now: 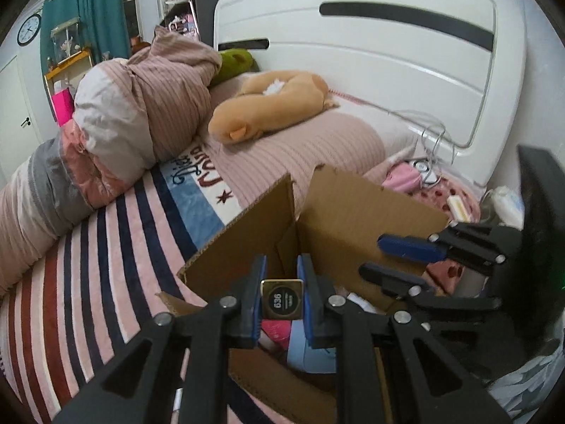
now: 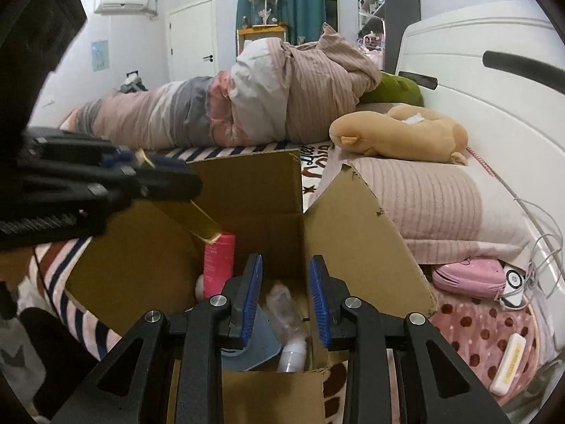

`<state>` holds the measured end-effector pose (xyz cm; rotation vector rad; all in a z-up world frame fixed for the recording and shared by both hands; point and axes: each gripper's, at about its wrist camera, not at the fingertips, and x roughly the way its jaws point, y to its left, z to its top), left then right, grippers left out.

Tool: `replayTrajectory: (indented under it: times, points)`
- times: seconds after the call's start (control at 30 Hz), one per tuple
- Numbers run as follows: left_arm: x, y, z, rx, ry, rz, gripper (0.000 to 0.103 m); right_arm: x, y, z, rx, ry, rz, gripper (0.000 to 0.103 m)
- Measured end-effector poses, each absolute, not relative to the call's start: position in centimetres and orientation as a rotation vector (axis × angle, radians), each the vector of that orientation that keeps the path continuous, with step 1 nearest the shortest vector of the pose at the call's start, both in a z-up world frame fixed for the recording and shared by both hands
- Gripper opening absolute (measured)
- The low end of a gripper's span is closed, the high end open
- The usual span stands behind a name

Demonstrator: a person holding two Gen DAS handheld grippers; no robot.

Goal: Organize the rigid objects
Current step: 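Carry the gold bar and foundation bottle into the box and open both tools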

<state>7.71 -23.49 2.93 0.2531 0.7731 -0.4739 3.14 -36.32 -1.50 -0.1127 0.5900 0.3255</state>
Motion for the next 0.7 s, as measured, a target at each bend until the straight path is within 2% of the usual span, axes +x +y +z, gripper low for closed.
replayTrajectory:
  times: [0.43, 0.7]
  points:
    - [11.0, -25.3, 0.3, 0.304, 0.882, -0.468, 0.016, 3.4, -36.2, -1.5, -0.109, 0.596, 0.328, 0.025]
    - [9.5, -22.7, 2.6, 0.235, 0.817, -0.469, 0.020, 2.6, -35.4, -0.9, -0.131, 0.599, 0.310, 0.026]
